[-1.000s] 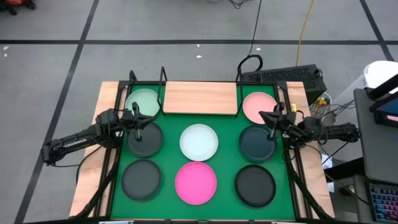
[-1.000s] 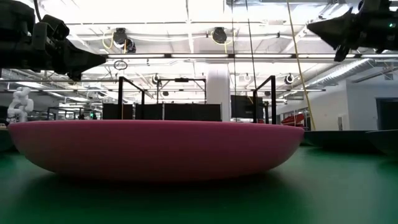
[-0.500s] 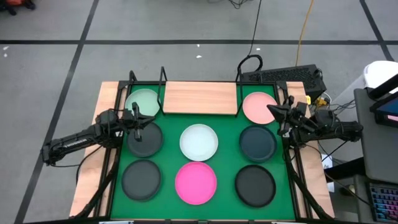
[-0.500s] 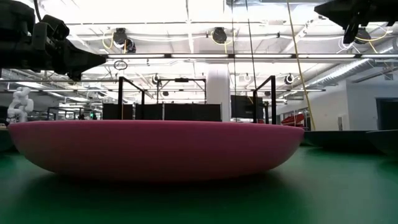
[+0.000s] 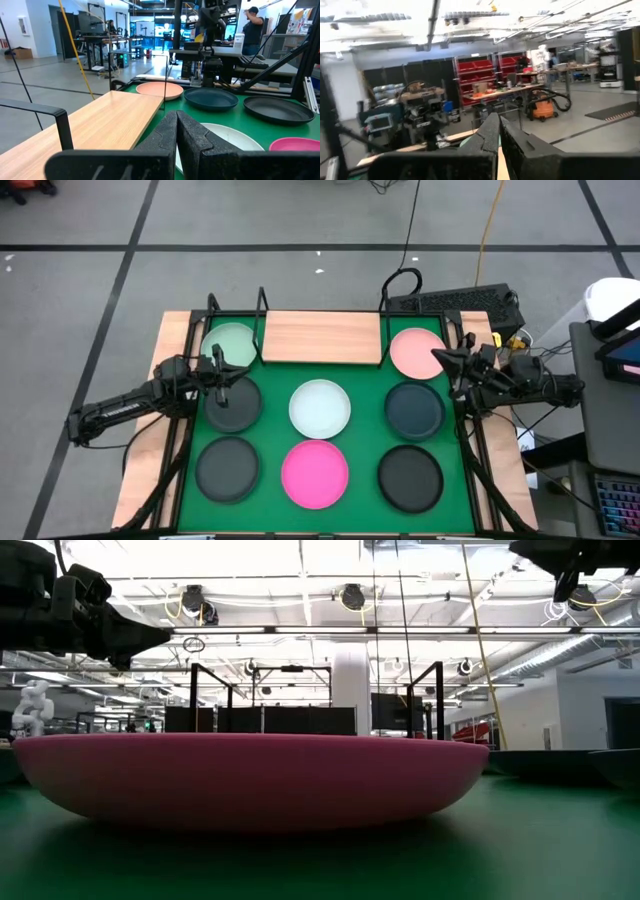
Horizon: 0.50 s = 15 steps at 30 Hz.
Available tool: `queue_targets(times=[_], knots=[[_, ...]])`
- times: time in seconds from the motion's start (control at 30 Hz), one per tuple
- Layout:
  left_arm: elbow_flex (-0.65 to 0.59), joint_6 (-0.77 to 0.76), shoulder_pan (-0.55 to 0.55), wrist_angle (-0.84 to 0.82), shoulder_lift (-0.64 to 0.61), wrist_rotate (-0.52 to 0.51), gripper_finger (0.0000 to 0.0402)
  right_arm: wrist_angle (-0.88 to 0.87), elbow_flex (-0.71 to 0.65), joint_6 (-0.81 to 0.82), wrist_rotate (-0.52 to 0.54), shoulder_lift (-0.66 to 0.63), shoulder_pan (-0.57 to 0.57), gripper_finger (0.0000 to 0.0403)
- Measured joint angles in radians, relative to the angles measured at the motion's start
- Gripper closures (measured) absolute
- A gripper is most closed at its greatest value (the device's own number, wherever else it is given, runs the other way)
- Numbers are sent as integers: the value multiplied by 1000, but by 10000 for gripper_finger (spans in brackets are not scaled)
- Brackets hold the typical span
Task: Place and stack plates onto a shelf
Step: Put the white plate on the shelf
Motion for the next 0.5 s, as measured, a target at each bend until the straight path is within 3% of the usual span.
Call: queue_targets(times=[0.5], knots=[[0,0,0,0,0,0,392,-151,172,-74,-28,0,0,403]])
